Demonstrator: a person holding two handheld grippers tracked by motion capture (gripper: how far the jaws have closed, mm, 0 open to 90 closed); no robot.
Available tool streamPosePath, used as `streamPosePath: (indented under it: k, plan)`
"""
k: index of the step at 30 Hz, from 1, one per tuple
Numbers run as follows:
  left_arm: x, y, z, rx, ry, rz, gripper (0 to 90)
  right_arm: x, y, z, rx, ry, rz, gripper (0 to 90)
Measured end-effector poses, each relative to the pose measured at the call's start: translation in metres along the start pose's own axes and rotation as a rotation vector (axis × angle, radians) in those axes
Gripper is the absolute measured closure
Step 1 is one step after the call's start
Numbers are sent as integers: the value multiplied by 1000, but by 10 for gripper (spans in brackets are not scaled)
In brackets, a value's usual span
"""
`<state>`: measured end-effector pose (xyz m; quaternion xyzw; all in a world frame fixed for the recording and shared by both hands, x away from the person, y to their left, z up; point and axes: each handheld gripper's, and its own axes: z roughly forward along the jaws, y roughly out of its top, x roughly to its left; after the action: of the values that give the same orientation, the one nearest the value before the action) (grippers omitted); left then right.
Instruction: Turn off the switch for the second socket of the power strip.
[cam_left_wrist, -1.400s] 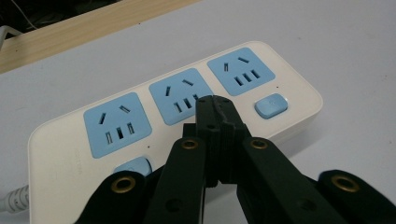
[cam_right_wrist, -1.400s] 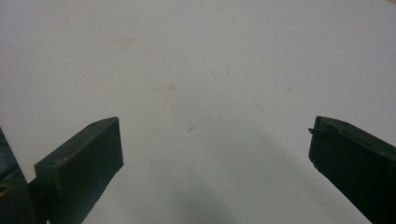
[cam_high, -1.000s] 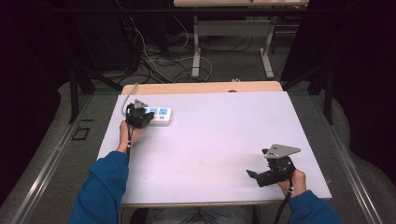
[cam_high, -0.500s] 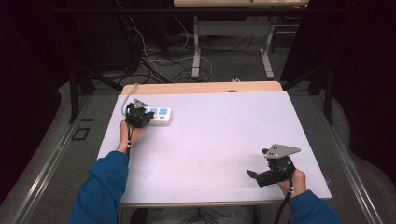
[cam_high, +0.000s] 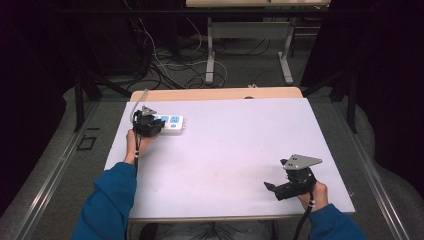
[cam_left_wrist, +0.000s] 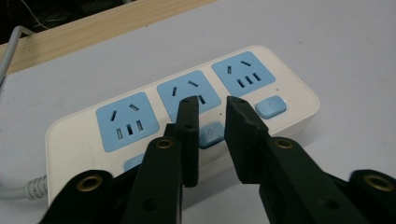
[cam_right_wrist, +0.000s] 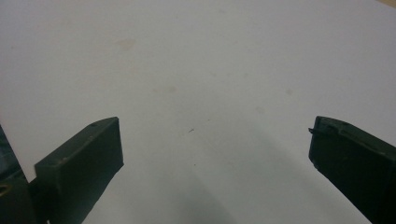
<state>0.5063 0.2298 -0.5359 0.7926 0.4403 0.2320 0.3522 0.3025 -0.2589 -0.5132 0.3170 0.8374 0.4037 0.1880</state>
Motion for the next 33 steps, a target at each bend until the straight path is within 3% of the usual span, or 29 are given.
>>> streamPosePath:
  k: [4, 6, 13, 22, 26, 33]
  plan:
    - [-2, 0, -2, 27, 14, 5, 505, 0, 0, 0, 7, -3, 3, 24]
    - [-2, 0, -4, 50, 1, -3, 419, 0, 0, 0, 1, -4, 0, 24]
    - [-3, -1, -16, 40, 1, -28, 172, 0, 0, 0, -2, -2, -6, 24]
    - [-8, -7, -34, 58, 12, -39, 26, 0, 0, -1, 1, -1, -5, 24]
    - [-16, -12, -47, 61, 36, -16, 2, 1, 0, -2, 4, -7, -1, 24]
    - [-31, -21, -72, 53, 37, 25, 1, 1, 0, 0, -3, -13, 9, 24]
